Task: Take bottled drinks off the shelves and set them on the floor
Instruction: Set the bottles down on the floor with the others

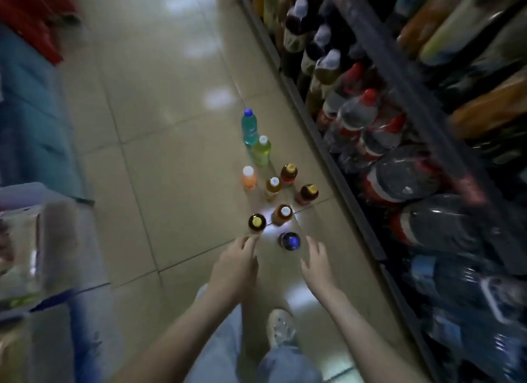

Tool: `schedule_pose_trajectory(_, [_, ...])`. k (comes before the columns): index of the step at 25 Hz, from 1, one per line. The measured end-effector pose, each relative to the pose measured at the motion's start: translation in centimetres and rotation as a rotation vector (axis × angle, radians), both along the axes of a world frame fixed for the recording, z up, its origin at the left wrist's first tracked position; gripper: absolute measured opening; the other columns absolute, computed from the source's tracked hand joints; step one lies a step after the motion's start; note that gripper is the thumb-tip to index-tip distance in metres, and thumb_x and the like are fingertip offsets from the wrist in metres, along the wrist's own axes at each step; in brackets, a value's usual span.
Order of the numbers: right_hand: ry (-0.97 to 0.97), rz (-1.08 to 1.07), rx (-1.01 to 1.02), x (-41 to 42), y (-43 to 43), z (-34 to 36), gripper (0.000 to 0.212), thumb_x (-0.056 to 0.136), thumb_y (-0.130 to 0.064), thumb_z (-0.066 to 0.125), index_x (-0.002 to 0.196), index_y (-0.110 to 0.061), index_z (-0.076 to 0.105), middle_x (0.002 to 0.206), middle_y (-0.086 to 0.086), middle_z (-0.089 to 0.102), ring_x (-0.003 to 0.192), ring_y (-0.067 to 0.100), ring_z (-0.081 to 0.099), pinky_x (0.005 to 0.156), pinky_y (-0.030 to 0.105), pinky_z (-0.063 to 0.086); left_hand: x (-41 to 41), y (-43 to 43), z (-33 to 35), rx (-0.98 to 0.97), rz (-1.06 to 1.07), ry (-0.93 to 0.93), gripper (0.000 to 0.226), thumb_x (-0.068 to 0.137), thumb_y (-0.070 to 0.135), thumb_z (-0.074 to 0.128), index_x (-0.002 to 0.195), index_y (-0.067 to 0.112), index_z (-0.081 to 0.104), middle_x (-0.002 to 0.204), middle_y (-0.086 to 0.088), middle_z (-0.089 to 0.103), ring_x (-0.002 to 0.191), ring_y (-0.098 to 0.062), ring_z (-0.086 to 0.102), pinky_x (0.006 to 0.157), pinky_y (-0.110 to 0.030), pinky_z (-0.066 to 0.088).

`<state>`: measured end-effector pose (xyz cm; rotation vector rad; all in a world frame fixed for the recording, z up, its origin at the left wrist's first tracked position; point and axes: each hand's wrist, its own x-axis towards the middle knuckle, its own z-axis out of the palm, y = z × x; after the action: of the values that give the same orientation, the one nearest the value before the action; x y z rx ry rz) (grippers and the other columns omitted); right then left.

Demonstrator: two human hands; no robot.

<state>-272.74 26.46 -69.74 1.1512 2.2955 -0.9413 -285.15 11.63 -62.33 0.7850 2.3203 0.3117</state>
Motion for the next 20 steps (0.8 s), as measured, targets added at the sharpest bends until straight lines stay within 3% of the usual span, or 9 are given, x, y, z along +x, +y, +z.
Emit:
schedule_pose_trajectory(2, [-0.057, 0.065, 0.032, -2.2, 0.5, -8.4, 0.061, 0.096, -0.021, 0.05, 0.151, -0.02, 0.022, 0.147, 0.011, 0.028, 0.131, 0.03, 0.037, 0.105, 0.034, 0.034, -2.1, 1.1, -6.8, -0.011, -0.003, -0.041, 0.054, 0.091, 0.016, 0.048, 0.143, 0.022, 0.035, 0.138, -0.001, 0.043, 0.117, -0.023, 0.049, 0.087, -0.029, 0.039])
schedule_pose_trajectory(4, [-0.138, 0.154, 0.096, -3.3, 0.7, -14.3, 0.053, 0.096, -0.018, 0.049, 0.147, -0.018, 0.032, 0.14, 0.014, 0.035, 0.123, 0.034, 0.044, 0.097, 0.039, 0.04, -3.5, 1.4, -11.4, -0.053, -0.03, -0.085, 0.054, 0.093, 0.017, 0.047, 0.144, 0.023, 0.033, 0.139, 0.0, 0.041, 0.116, -0.022, 0.048, 0.087, -0.028, 0.038])
schedule_pose_trajectory(6, [-0.086, 0.18, 0.177, -3.7, 0.0, -17.3, 0.045, 0.08, 0.002, 0.064, 0.122, -0.008, 0.052, 0.108, 0.023, 0.053, 0.09, 0.042, 0.059, 0.067, 0.046, 0.052, -4.3, 1.4, -13.8, -0.09, -0.084, -0.106, 0.053, 0.094, 0.018, 0.046, 0.145, 0.023, 0.031, 0.139, 0.0, 0.04, 0.117, -0.021, 0.047, 0.087, -0.029, 0.039])
schedule_pose_trajectory(7, [-0.099, 0.168, 0.195, -3.4, -0.4, -17.8, 0.047, 0.065, 0.01, 0.073, 0.105, -0.005, 0.055, 0.088, 0.024, 0.055, 0.07, 0.041, 0.06, 0.048, 0.041, 0.048, -4.5, 1.4, -14.1, -0.104, -0.105, -0.123, 0.052, 0.094, 0.018, 0.046, 0.145, 0.023, 0.031, 0.14, 0.0, 0.04, 0.118, -0.022, 0.047, 0.089, -0.029, 0.04])
schedule_pose_trajectory(9, [-0.08, 0.101, 0.194, -2.6, -0.4, -16.8, 0.051, 0.043, 0.015, 0.081, 0.083, -0.002, 0.056, 0.069, 0.022, 0.051, 0.048, 0.036, 0.054, 0.035, 0.031, 0.038, -4.7, 1.9, -13.3, -0.118, -0.16, -0.142, 0.053, 0.095, 0.018, 0.045, 0.145, 0.023, 0.03, 0.143, 0.0, 0.037, 0.121, -0.022, 0.046, 0.093, -0.031, 0.042])
schedule_pose_trajectory(11, [-0.024, 0.075, 0.21, -2.1, -0.2, -12.7, 0.038, 0.046, 0.007, 0.081, 0.077, 0.0, 0.059, 0.069, 0.019, 0.052, 0.049, 0.035, 0.055, 0.039, 0.031, 0.046, -4.8, 3.0, -11.1, -0.106, -0.24, -0.167, 0.054, 0.095, 0.017, 0.045, 0.146, 0.023, 0.029, 0.145, 0.0, 0.036, 0.123, -0.021, 0.044, 0.096, -0.032, 0.042])
schedule_pose_trajectory(15, [0.118, -0.173, 0.138, 1.8, 0.5, 3.5, 0.019, 0.076, -0.008, 0.068, 0.094, -0.008, 0.063, 0.094, 0.011, 0.057, 0.077, 0.031, 0.061, 0.066, 0.036, 0.051, -4.3, 6.5, -2.2, -0.064, -0.523, -0.226, 0.066, 0.091, 0.019, 0.054, 0.149, 0.022, 0.022, 0.153, -0.002, 0.025, 0.134, -0.023, 0.033, 0.107, -0.028, 0.029])
schedule_pose_trajectory(18, [0.237, -0.297, 0.104, 5.2, 1.1, 19.3, 0.021, 0.077, -0.017, 0.067, 0.095, -0.025, 0.061, 0.092, -0.013, 0.052, 0.077, 0.013, 0.056, 0.073, 0.021, 0.041, -1.6, 9.5, 7.4, 0.014, -0.827, -0.261, 0.088, 0.082, 0.033, 0.067, 0.151, 0.02, 0.014, 0.156, -0.009, 0.017, 0.144, -0.024, 0.016, 0.115, -0.033, 0.014])
schedule_pose_trajectory(20, [0.322, -0.364, 0.115, 8.0, 1.4, 28.5, 0.021, 0.073, -0.031, 0.061, 0.094, -0.034, 0.056, 0.091, -0.018, 0.052, 0.077, 0.002, 0.053, 0.07, 0.009, 0.036, 1.5, 11.5, 14.4, 0.078, -0.925, -0.253, 0.087, 0.077, 0.041, 0.071, 0.147, 0.019, 0.024, 0.148, -0.008, 0.036, 0.138, -0.024, 0.031, 0.11, -0.032, 0.021])
